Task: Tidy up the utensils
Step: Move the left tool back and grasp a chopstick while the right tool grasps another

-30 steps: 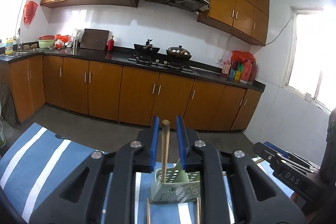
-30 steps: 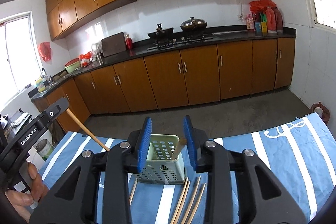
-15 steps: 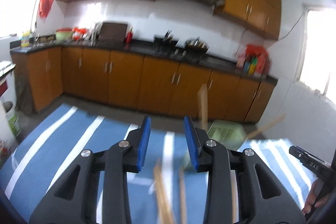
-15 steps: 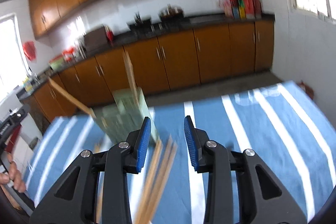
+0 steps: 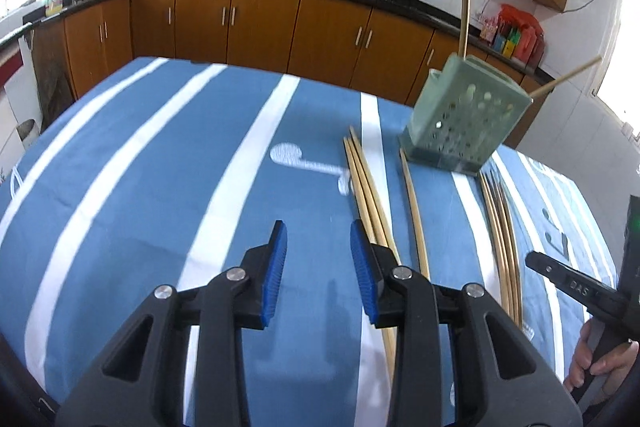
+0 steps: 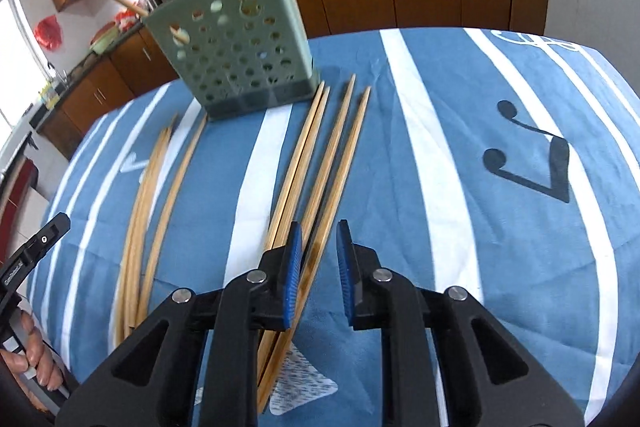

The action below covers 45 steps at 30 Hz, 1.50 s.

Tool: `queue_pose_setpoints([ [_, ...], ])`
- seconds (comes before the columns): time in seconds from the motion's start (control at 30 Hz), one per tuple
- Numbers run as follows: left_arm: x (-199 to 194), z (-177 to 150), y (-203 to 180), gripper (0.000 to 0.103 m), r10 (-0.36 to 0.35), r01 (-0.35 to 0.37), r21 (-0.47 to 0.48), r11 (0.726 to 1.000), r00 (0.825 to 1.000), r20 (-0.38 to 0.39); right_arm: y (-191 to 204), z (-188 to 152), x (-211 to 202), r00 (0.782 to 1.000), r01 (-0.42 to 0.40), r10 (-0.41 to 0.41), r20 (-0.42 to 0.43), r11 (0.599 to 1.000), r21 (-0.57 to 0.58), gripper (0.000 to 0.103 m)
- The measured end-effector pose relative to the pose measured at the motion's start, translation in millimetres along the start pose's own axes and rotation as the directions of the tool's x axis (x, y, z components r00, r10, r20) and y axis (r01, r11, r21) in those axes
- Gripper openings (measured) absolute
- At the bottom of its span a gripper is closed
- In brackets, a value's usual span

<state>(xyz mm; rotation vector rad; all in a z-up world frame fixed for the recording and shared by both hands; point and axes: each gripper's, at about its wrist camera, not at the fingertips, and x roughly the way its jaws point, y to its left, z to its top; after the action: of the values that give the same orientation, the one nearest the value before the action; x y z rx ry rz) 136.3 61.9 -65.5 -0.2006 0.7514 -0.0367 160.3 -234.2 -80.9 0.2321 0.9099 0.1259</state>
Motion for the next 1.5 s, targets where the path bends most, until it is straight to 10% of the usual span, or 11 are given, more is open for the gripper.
queue_pose_setpoints([
  [0.73,39,-28,-45,0.012,-0.057,0.076,0.102,0.992,0.982,-0.177,-25,-1,6,0.993,0.115,-0.115,0.018,0.993,0.009,0.008],
  [1.5,69,8,-16,0.008,0.024,-0.008,0.112,0.994,0.99,-0.137,-44,14,11,0.993,0.108,-0.11,0.045,0.993,0.042,0.008],
])
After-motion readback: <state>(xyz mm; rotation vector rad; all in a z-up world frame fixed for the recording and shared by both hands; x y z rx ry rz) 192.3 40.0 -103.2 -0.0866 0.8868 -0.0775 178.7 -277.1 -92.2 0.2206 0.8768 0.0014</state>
